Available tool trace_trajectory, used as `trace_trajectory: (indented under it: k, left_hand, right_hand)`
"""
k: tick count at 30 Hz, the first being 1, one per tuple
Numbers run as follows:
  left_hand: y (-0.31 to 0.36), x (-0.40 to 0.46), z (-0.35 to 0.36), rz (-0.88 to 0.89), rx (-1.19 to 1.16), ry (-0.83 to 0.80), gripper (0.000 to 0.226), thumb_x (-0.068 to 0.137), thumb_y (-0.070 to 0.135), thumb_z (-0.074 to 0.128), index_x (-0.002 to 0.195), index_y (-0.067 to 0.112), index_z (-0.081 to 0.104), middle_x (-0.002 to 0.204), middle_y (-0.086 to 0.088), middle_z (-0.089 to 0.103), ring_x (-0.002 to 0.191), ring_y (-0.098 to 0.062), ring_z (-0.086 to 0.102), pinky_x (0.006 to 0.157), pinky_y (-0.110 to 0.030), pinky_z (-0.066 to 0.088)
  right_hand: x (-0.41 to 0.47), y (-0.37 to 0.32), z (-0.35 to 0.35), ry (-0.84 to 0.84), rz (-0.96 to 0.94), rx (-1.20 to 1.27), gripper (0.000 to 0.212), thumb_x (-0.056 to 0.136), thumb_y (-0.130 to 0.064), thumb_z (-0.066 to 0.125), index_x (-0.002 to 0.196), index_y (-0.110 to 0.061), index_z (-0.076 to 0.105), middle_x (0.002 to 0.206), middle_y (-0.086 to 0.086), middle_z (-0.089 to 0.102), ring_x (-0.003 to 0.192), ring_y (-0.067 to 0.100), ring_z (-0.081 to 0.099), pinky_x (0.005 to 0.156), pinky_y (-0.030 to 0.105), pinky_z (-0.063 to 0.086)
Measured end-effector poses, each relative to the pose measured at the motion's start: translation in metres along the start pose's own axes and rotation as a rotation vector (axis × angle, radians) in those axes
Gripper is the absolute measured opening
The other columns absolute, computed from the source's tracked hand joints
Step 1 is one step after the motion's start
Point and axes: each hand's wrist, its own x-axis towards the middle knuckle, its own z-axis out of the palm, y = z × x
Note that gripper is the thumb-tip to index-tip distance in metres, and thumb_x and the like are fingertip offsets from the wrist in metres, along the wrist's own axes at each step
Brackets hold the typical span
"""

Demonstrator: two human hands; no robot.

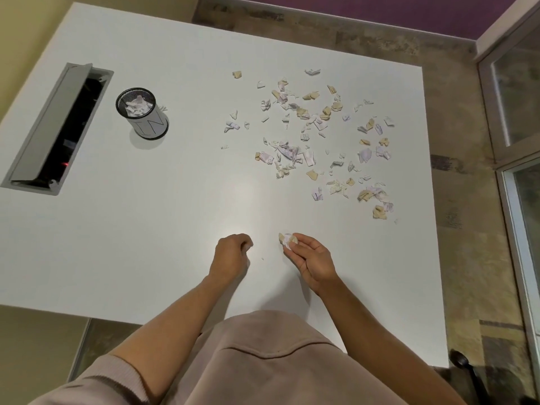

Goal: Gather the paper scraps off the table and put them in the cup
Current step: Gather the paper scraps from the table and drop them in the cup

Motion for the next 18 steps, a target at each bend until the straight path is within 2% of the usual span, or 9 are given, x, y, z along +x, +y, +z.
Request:
trace_trajectory:
  k: [2,4,7,9,13,16,18]
  left_hand:
    - [0.002,0.002,-0.007,-0.139,-0.147,0.012,0.023,0.086,-0.003,0.052,0.082,0.009,0.072,0.080,-0.002,0.072,0.073,-0.013,0.064,0.063,-0.011,0.047]
    - [0.003,0.005,-0.015,-0.250,-0.300,0.026,0.025,0.085,-0.002,0.053,0.077,0.013,0.072,0.076,0.000,0.072,0.064,-0.007,0.064,0.058,-0.006,0.045]
    - [0.002,0.012,-0.033,-0.359,-0.565,0.035,0.021,0.086,-0.002,0.055,0.080,0.010,0.072,0.075,-0.009,0.072,0.063,-0.017,0.066,0.069,-0.026,0.058]
    - [0.001,0.017,-0.049,-0.380,-0.714,0.062,0.015,0.087,-0.003,0.058,0.084,0.006,0.070,0.079,-0.019,0.070,0.065,-0.023,0.063,0.075,-0.039,0.060]
    - [-0.004,0.031,-0.087,-0.395,-0.908,0.131,0.008,0.089,-0.003,0.061,0.089,0.003,0.067,0.071,-0.015,0.064,0.063,-0.026,0.059,0.073,-0.045,0.058]
    - [-0.011,0.049,-0.123,-0.385,-0.939,0.204,0.011,0.088,0.000,0.065,0.087,0.009,0.069,0.066,-0.002,0.069,0.059,-0.016,0.064,0.060,-0.026,0.057]
    - [-0.016,0.063,-0.148,-0.380,-0.929,0.259,0.013,0.087,0.002,0.068,0.087,0.015,0.071,0.070,0.004,0.072,0.061,-0.009,0.067,0.061,-0.018,0.054]
  right_hand:
    - [0.001,0.000,0.007,0.003,0.007,0.003,0.023,0.087,0.009,0.061,0.109,0.004,0.063,0.113,0.019,0.070,0.107,0.030,0.068,0.089,0.033,0.057]
    - [0.003,0.001,0.014,-0.005,0.012,0.006,0.023,0.087,0.009,0.061,0.109,0.004,0.063,0.113,0.019,0.070,0.107,0.030,0.068,0.089,0.034,0.057]
    - [0.008,0.002,0.029,-0.040,0.013,0.018,0.024,0.087,0.009,0.060,0.111,0.005,0.062,0.114,0.020,0.070,0.109,0.031,0.067,0.089,0.033,0.057]
    - [0.014,0.002,0.041,-0.072,0.014,0.024,0.025,0.087,0.008,0.061,0.112,0.006,0.061,0.116,0.021,0.068,0.111,0.032,0.066,0.088,0.032,0.057]
    - [0.029,0.002,0.074,-0.138,0.030,0.037,0.028,0.082,0.003,0.068,0.110,0.003,0.063,0.119,0.021,0.067,0.113,0.032,0.065,0.083,0.030,0.057]
    - [0.044,0.000,0.112,-0.210,0.037,0.015,0.035,0.074,-0.005,0.078,0.106,0.000,0.066,0.121,0.020,0.066,0.116,0.032,0.063,0.085,0.029,0.056]
    - [0.054,-0.003,0.141,-0.244,0.030,0.009,0.040,0.073,-0.005,0.081,0.110,0.001,0.065,0.122,0.020,0.066,0.116,0.031,0.063,0.094,0.032,0.053]
